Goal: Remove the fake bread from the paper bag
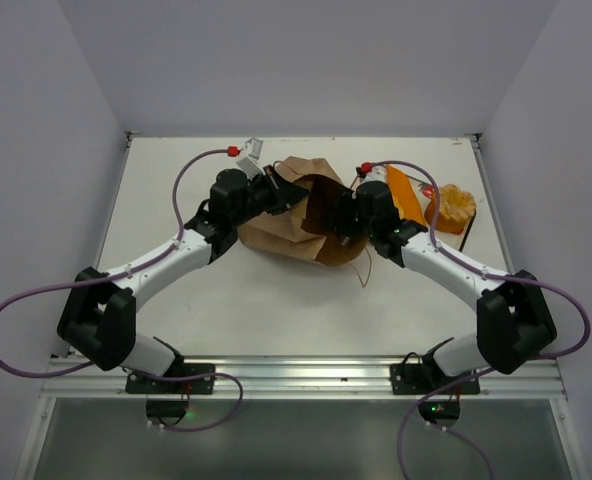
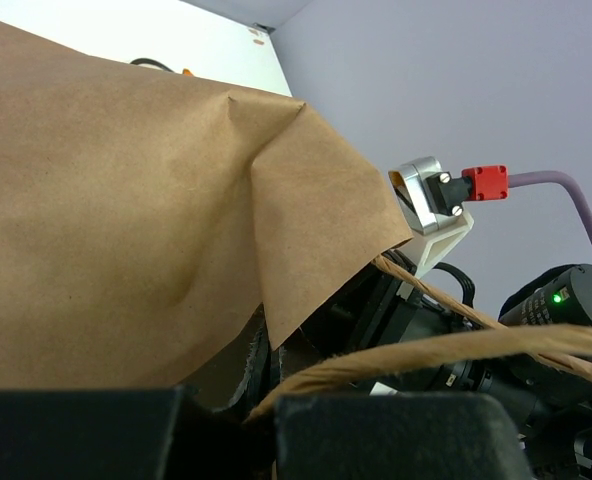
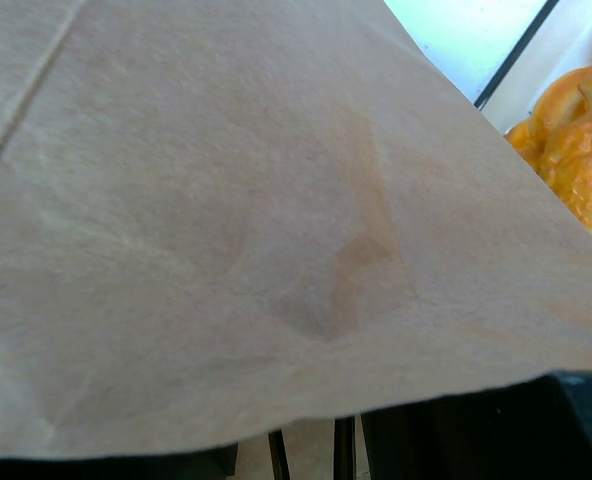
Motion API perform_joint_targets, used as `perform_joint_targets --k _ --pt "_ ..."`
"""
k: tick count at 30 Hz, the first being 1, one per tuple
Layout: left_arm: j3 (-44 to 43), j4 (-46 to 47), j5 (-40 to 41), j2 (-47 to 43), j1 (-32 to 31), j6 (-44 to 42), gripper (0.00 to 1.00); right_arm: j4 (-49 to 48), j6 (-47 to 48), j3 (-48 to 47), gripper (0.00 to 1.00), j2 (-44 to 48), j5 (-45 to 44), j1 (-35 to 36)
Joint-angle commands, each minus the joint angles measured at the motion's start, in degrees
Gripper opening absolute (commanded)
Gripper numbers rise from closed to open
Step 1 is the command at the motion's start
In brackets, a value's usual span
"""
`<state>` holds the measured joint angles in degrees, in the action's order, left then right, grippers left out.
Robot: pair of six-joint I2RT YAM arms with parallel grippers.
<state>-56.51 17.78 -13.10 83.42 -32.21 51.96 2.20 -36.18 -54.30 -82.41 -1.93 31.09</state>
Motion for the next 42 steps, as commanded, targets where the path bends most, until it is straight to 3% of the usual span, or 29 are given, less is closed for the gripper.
perform_joint_targets --k 1,42 --pt "-2.2 3.5 -0.5 -0.3 0.1 1.2 0.00 1.0 -1.7 -1.2 0.47 0.1 -1.1 -0.9" --pt "3.6 13.0 8.4 2.5 -5.7 -6.2 0.00 8.0 1.9 -1.9 0.46 2.2 -3.3 -1.1"
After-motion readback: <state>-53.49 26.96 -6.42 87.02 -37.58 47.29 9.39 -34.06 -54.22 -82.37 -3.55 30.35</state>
